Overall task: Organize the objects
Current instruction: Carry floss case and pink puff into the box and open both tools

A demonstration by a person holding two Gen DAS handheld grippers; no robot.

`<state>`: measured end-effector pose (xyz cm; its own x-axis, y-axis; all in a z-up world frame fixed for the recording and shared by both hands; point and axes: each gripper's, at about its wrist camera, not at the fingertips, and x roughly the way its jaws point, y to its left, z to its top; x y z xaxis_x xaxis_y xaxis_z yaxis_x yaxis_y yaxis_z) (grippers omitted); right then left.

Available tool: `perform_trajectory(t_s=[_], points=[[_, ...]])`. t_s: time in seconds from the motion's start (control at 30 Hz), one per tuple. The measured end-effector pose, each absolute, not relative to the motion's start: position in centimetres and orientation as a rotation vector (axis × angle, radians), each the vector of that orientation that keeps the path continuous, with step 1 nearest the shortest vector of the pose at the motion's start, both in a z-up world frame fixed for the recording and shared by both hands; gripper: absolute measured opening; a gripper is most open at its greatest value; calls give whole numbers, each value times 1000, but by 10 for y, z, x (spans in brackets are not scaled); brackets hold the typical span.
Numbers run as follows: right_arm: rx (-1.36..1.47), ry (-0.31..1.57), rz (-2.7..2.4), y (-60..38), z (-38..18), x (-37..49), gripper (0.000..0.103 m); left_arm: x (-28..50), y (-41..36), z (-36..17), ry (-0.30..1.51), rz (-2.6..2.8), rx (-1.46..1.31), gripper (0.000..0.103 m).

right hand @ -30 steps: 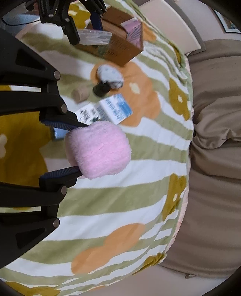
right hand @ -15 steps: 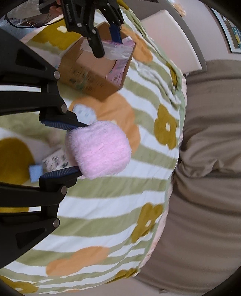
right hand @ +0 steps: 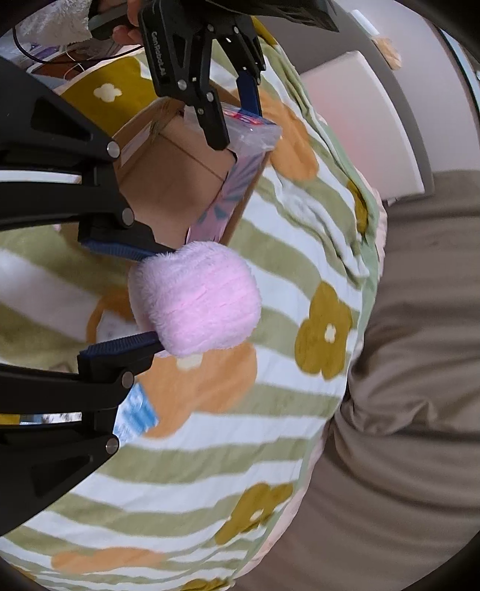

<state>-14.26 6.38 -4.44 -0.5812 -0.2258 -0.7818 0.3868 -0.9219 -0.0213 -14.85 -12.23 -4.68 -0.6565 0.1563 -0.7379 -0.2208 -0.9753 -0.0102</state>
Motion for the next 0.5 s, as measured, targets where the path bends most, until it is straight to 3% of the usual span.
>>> perform_trajectory(t_s=[0.5], points=[[1278, 348, -2335, -48, -94, -168, 35, -175, -209, -104, 35, 2656, -1352, 58]])
